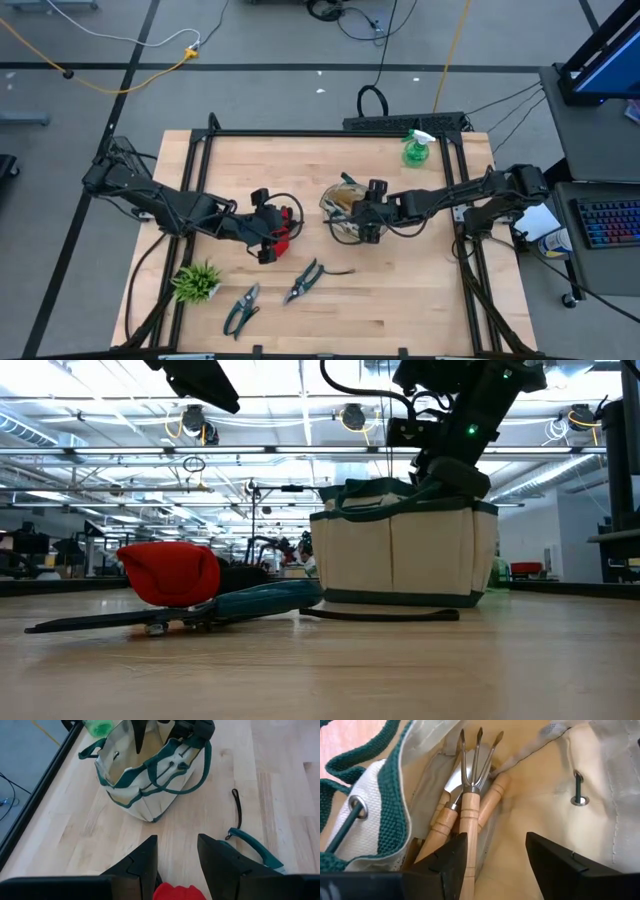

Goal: Pick & Place Garden tools in Gardening bag
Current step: Put the left green shear scissors into the gardening bag

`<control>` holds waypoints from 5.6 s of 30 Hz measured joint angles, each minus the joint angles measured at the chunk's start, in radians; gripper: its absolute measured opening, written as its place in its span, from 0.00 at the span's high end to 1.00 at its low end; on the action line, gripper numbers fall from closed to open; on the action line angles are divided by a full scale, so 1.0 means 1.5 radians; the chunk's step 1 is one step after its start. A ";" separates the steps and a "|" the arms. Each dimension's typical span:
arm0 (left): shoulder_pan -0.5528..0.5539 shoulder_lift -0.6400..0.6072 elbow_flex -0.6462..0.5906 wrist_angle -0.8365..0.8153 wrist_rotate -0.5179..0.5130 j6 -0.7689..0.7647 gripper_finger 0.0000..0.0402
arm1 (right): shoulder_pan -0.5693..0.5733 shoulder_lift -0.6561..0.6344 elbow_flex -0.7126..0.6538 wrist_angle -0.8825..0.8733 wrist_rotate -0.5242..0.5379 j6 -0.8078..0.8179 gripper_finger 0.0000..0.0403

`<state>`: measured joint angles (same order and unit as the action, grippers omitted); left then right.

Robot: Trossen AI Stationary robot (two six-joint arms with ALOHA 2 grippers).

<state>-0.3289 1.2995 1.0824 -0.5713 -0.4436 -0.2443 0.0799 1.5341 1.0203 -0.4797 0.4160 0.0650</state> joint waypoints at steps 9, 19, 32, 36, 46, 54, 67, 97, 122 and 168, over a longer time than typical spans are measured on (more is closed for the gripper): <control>0.000 0.000 0.000 0.000 0.000 0.000 0.64 | 0.000 0.000 0.000 0.001 0.000 -0.001 0.52; 0.000 0.000 0.000 0.000 0.000 0.001 0.64 | 0.000 0.000 0.000 0.014 0.000 -0.001 0.51; 0.000 0.000 0.000 0.000 0.000 0.001 0.64 | 0.000 0.000 0.000 0.043 0.000 -0.001 0.52; 0.000 0.000 0.000 0.000 0.000 0.001 0.64 | 0.000 0.000 0.000 0.043 0.000 0.000 0.52; 0.000 0.000 0.000 0.000 0.000 0.001 0.64 | 0.000 0.000 0.000 0.076 -0.001 0.001 0.51; 0.000 0.000 0.000 0.000 0.000 0.001 0.64 | 0.000 0.000 0.000 0.071 -0.001 0.023 0.52; 0.000 0.000 0.000 0.000 0.000 0.001 0.64 | 0.000 0.000 0.000 0.072 -0.001 0.054 0.52; 0.000 0.000 0.000 0.000 0.000 0.001 0.64 | 0.000 -0.001 0.000 0.076 -0.001 0.089 0.52; 0.002 0.000 0.000 0.000 -0.001 0.165 0.64 | 0.000 -0.001 0.001 0.175 -0.001 0.088 0.52; -0.042 0.007 -0.001 -0.128 0.202 -0.205 0.64 | 0.016 -0.050 0.001 0.231 -0.013 0.010 0.36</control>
<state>-0.3920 1.3098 1.0817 -0.7635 -0.1410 -0.5518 0.1037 1.4597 1.0210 -0.1331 0.3962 0.0807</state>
